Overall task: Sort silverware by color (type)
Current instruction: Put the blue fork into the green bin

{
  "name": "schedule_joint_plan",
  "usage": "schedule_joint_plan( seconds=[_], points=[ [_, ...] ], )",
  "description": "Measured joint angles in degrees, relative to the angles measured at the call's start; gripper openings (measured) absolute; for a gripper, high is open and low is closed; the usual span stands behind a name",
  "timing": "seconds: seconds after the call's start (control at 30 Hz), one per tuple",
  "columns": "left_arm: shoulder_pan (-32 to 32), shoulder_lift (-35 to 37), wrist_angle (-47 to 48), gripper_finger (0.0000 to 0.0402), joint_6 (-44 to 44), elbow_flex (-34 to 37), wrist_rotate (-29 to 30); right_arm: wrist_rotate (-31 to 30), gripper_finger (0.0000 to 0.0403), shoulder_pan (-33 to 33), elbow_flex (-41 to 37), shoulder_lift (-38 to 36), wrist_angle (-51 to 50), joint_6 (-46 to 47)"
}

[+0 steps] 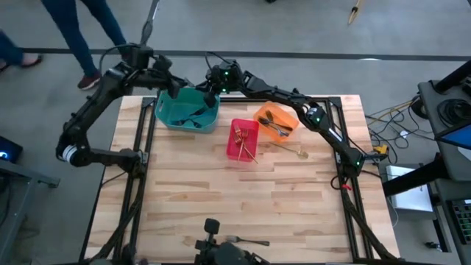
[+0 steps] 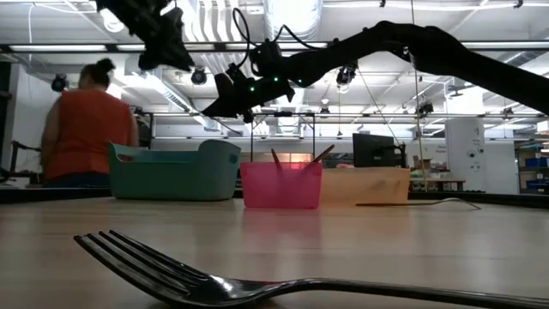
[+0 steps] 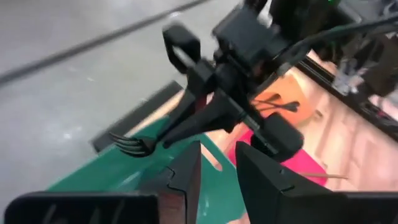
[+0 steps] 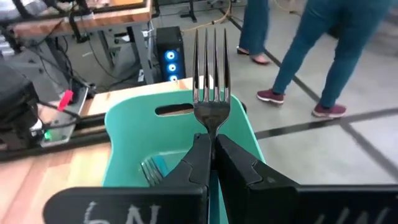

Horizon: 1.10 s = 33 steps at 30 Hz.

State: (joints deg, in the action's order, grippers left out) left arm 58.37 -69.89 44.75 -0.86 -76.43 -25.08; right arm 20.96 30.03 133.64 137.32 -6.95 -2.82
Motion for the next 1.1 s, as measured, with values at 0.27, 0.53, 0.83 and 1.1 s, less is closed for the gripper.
schedule_joint_plan(
  seconds=[0.27,0.53,0.83,1.1],
  points=[
    [5.1,-0.1,-16.7,0.0137,-1.5,11.6,-7.0,0.0,0.0009,-0.6,0.0,0.0,0.0,-7.3],
    [6.9,0.3,-18.9,0.0183,-3.4,13.6,-5.4,-5.4,0.0008,-2.2,0.0,0.0,-0.1,-18.6],
    [7.4,-0.1,-18.8,0.0190,-3.5,15.3,-3.3,-12.2,0.0008,-3.1,0.0,0.0,-0.1,-22.2],
    [7.4,-2.8,-19.1,0.0190,-3.5,15.3,-4.3,-12.3,0.0008,-3.1,0.0,-0.1,-0.1,-23.8]
  ],
)
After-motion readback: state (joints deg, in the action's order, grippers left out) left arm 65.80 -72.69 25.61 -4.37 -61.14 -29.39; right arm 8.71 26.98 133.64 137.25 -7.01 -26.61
